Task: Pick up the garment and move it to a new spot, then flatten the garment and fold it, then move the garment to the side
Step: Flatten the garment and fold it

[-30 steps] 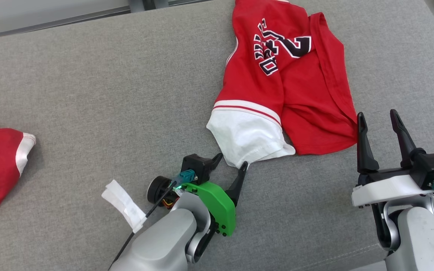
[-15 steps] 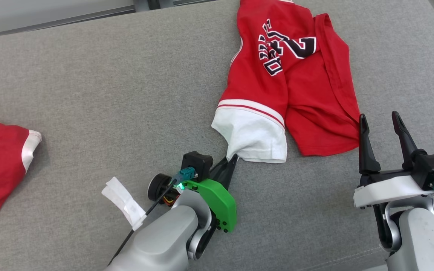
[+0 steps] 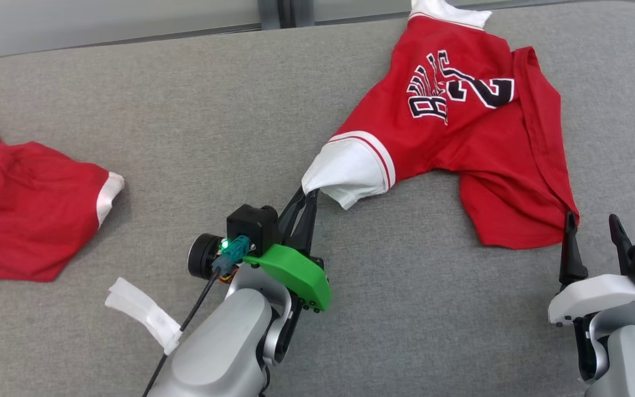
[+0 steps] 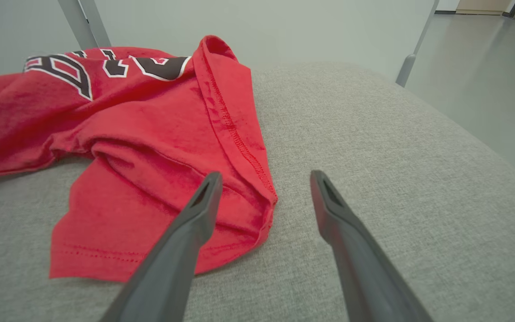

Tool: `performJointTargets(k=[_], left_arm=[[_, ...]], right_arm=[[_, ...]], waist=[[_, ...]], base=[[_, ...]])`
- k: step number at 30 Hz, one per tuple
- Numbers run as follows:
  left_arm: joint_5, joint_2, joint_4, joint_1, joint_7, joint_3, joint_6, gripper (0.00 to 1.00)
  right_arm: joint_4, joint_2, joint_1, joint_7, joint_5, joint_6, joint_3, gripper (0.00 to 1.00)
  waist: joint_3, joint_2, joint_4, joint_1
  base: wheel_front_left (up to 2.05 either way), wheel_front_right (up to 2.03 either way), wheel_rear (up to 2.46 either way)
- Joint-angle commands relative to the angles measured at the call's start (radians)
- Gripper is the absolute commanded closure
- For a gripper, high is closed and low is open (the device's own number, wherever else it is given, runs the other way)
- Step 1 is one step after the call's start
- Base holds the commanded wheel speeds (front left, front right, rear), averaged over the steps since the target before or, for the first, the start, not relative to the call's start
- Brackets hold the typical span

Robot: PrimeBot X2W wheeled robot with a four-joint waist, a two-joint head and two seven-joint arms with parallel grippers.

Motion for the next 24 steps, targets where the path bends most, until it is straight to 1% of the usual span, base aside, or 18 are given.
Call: performJointTargets(k=[1,7,12,15,24], left_arm=[[0.020,0.004,-0.008,0.028,0.000,0.013,-0.009,1.00],[0.069,0.002,-0.039,0.083,0.000,0.059,-0.042,1.00],[0.076,0.002,-0.055,0.099,0.000,0.064,-0.051,1.00],[0.078,0.002,-0.060,0.097,-0.001,0.061,-0.056,1.00],[0.068,0.002,-0.056,0.079,-0.001,0.053,-0.063,1.00]], right_arm=[[0.020,-0.002,-0.016,-0.003,-0.007,-0.002,-0.013,0.00],[0.131,-0.003,-0.062,-0.003,0.004,-0.002,-0.071,0.00],[0.216,-0.003,-0.106,-0.003,0.009,-0.002,-0.104,0.00],[0.242,-0.003,-0.127,-0.003,-0.004,-0.002,-0.112,0.00],[0.324,-0.002,-0.184,-0.003,0.006,-0.002,-0.138,0.00]], waist=[[-0.021,0.0000,0.032,0.0000],[-0.021,0.0000,0.049,0.0000],[-0.013,0.0000,0.053,0.0000],[-0.006,0.0000,0.052,0.0000],[0.014,0.0000,0.052,0.0000]], base=[[0.00,0.00,0.00],[0.00,0.00,0.00],[0.00,0.00,0.00],[0.00,0.00,0.00],[0.00,0.00,0.00]])
